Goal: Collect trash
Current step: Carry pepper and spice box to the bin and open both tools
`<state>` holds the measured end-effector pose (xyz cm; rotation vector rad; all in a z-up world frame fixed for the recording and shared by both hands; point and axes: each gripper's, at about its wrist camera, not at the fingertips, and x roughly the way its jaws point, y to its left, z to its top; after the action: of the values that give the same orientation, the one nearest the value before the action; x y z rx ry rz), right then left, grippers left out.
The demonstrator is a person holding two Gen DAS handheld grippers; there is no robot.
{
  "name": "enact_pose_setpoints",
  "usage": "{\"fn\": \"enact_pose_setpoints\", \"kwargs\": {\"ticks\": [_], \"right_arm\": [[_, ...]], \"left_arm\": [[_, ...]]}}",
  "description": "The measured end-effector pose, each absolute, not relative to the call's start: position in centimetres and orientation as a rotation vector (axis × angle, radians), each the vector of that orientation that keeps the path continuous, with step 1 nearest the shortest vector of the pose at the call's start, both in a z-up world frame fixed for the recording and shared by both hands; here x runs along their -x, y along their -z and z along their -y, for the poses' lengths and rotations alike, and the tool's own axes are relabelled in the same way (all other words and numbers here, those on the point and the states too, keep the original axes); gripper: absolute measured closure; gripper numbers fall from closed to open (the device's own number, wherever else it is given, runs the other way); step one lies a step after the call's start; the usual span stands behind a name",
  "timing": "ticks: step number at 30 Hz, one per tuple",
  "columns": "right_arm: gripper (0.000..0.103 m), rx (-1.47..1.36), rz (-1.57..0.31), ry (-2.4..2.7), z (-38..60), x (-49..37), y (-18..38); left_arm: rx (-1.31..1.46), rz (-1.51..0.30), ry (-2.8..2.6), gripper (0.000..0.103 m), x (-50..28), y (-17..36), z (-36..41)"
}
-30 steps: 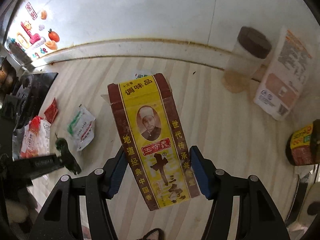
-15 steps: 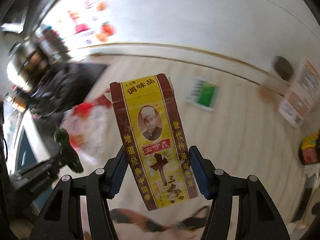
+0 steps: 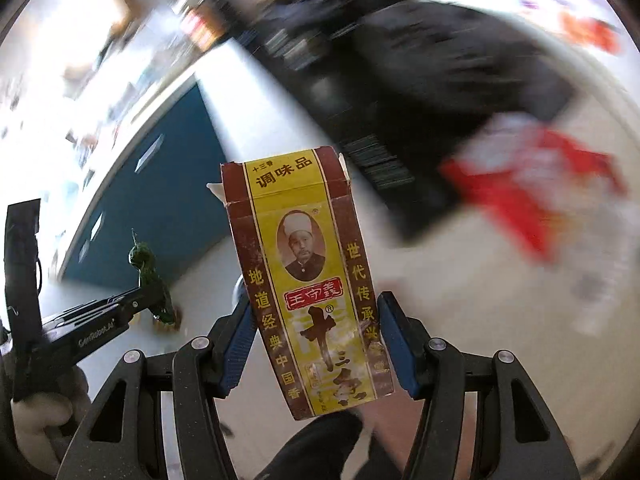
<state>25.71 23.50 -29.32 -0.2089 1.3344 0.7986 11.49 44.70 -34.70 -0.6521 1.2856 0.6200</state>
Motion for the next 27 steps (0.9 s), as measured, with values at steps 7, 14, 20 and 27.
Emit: {"fn": "enact_pose_setpoints", "kwargs": {"ticks": [7, 14, 20, 27], "right_arm": [[0.041, 0.36, -1.517, -0.872, -39.3, -17.4, 47.6], [0.041, 0.448, -1.696, -0.832, -48.7, -12.4, 71.2], [0.041, 0.565, -1.749, -0.821, -52.8, -9.8, 84.3], [0.038, 0.675, -1.789, -0.802, -54.7, -8.8, 90.2]], "left_arm": [[0.955, -1.423, -0.699, 0.094, -0.6, 54.6, -56.7], [1.162, -1.513, -0.671, 0.094, 3.8, 75.7, -62.9], [1.219, -1.529, -0.608, 0.093, 3.1, 85.8, -65.5], [1.151, -1.571, -0.638, 0.088, 3.5, 88.4, -65.9]]}}
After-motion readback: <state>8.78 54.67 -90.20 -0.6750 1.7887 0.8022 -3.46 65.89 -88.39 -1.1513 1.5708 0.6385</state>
